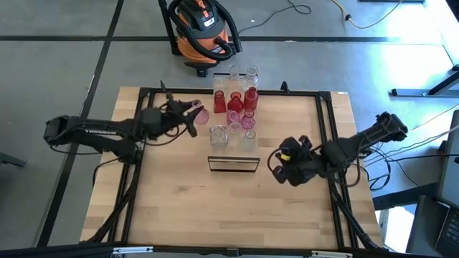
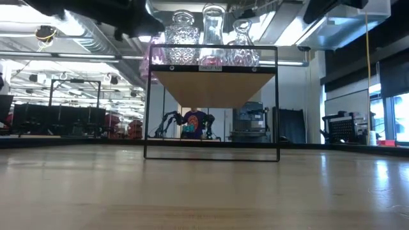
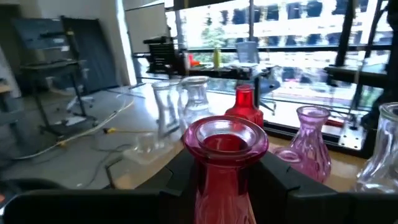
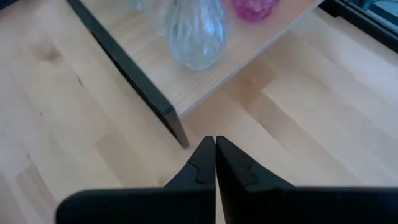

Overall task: Sort vases onto shelf
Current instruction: Put the purple vase on the shelf aligned with the other purple vases

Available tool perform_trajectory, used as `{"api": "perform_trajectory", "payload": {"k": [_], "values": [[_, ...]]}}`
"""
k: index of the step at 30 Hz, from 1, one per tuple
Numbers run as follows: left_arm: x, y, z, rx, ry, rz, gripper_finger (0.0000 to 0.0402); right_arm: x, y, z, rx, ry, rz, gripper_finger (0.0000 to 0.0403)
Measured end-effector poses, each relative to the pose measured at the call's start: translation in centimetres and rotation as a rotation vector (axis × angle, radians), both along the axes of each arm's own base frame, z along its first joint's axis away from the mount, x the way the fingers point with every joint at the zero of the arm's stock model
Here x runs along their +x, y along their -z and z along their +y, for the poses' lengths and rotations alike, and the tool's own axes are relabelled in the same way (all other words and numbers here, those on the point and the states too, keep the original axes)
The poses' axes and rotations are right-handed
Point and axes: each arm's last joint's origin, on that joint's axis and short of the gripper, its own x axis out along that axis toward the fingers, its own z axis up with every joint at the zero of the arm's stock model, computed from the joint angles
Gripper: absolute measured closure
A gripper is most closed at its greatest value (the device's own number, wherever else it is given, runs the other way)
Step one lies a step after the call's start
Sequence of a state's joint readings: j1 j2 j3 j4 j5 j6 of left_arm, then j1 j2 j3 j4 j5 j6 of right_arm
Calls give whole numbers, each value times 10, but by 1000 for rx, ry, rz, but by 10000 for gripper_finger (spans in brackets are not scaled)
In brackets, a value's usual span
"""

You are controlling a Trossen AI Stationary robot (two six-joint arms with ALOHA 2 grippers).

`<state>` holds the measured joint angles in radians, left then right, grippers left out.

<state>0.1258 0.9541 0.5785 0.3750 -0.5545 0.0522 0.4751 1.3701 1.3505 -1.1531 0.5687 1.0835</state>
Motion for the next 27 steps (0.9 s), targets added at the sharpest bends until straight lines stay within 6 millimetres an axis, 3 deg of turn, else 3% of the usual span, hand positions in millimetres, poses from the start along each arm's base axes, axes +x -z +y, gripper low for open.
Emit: {"api": "perform_trajectory", "payload": {"k": [5,14,27], "values": [[7,6,17,-63,126,2,303,5,1,-11,12,56,2,403],[7,6,31,-74,255,-25,303,10,1,-24,68,167,-28,403],[6,7,40,-97,393,-29,303,12,1,-23,69,173,-50,403]]}}
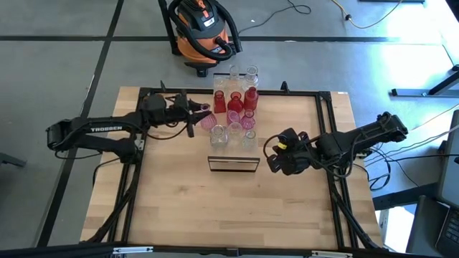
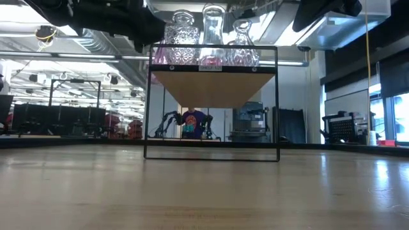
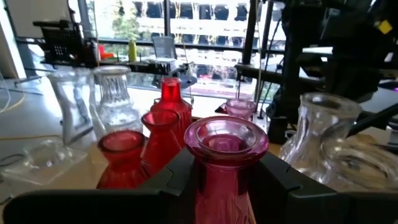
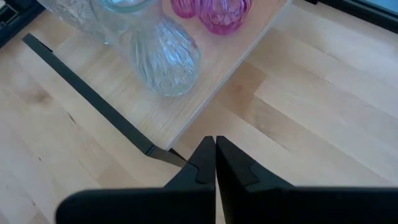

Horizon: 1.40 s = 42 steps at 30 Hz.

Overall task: Sort vases onto shelf
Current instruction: Put the purple vase on the shelf aligned with the other purple vases

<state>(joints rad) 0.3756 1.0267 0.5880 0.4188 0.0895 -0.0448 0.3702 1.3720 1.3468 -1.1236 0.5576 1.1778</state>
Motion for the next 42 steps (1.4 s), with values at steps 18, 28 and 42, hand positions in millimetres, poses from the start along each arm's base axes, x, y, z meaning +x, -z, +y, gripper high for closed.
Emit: {"api": "perform_trajectory", "payload": {"k": [18,28,42], "values": [[36,5,15,-11,53,24,303,0,0,1,40,55,-24,403],[45,7,18,-13,76,40,300,0,1,1,58,46,-15,403],[46,7,17,27,111,51,297,-2,1,0,36,52,4,403]]}}
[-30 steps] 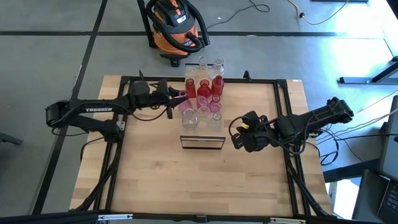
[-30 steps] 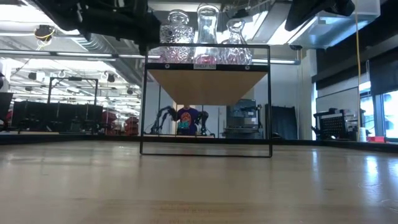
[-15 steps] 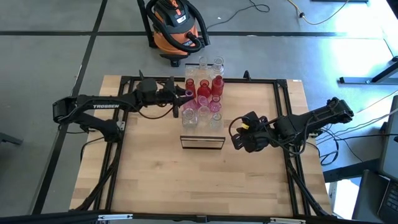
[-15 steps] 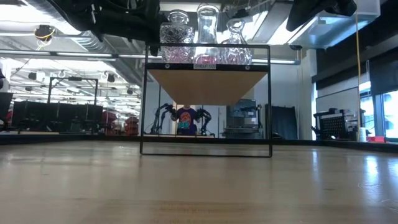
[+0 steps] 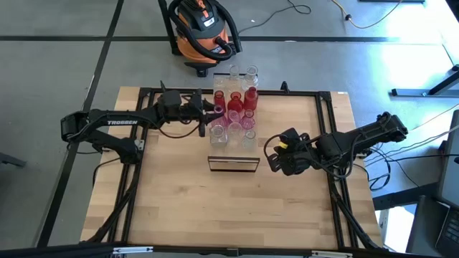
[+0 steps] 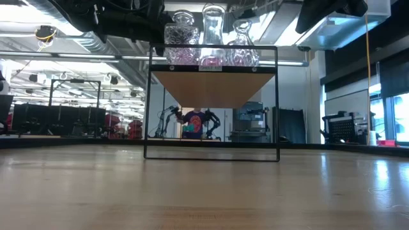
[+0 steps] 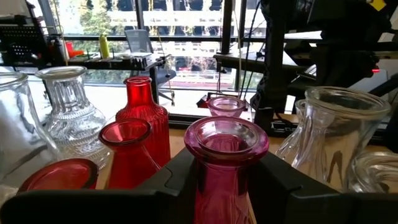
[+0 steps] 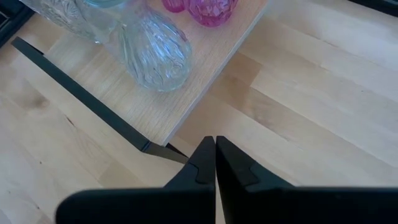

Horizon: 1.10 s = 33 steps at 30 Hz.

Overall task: Sort vases onto shelf
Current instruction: Put the purple vase on the shelf aligned with the other purple vases

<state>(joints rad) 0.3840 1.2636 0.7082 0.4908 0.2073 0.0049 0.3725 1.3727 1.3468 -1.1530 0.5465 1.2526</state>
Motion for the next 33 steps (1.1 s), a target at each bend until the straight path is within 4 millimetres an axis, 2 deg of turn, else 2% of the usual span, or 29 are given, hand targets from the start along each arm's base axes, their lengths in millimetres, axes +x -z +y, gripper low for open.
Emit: {"api": "perform_trajectory", "payload": {"k": [12,17,33], "values": [[0,-1,0,42,4,-6,296,0,0,0,-10,4,-3,403],[0,-1,0,118,4,4,296,0,0,0,-10,4,-3,403],[0,-1,1,59,-22,0,295,0,0,0,-13,5,-4,403]]}}
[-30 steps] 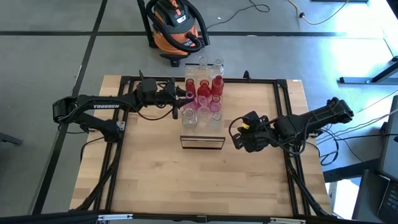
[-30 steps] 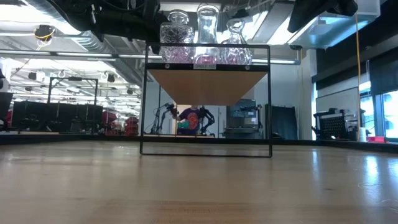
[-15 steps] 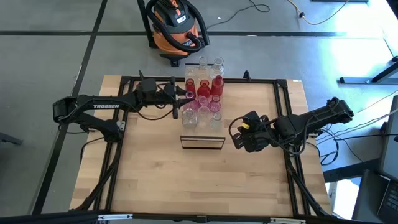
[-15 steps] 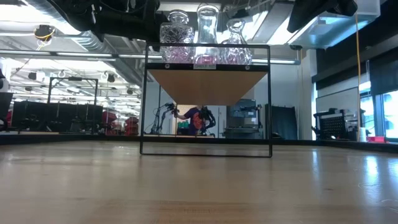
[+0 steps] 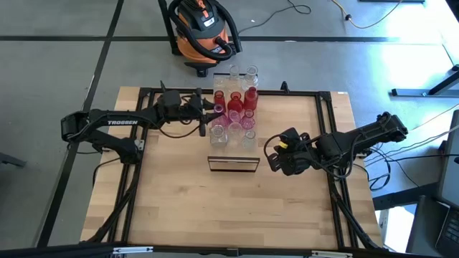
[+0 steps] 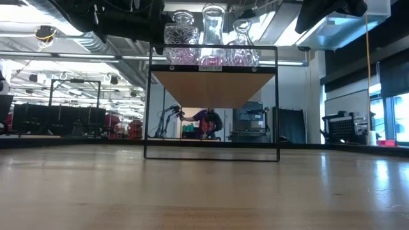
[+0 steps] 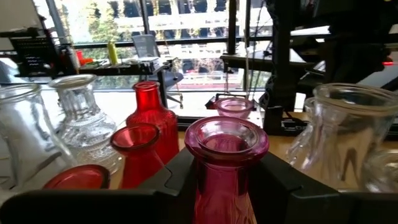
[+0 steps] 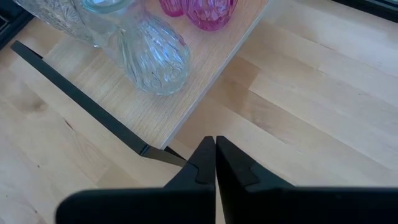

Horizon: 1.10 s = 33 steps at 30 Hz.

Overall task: Sort vases onto shelf
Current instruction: Put the purple vase on the shelf aligned with the other purple vases, then return to Home Position

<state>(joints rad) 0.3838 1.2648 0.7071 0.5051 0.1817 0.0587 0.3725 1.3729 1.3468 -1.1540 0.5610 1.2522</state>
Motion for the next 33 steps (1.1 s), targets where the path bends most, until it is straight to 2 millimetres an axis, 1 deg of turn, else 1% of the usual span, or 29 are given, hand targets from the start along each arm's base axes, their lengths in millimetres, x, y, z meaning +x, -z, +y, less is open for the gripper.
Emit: {"api": "perform_trajectory", "payload": {"k": [3,5,13,17,23,29,33], "values": [[0,0,1,0,-13,1,293,0,0,0,0,0,0,403],[1,1,1,-4,-11,0,284,0,0,0,1,1,0,403],[1,1,1,-29,-10,-6,209,0,0,0,-3,3,-2,403],[1,-1,1,-24,-14,-23,188,0,0,0,-4,3,-2,403],[1,-6,1,-9,-31,-77,183,0,0,0,-4,3,-2,403],[1,-7,1,-71,-34,-102,182,0,0,0,-6,3,0,403],[0,-15,1,-113,-37,-197,181,0,0,0,-12,5,2,403]]}}
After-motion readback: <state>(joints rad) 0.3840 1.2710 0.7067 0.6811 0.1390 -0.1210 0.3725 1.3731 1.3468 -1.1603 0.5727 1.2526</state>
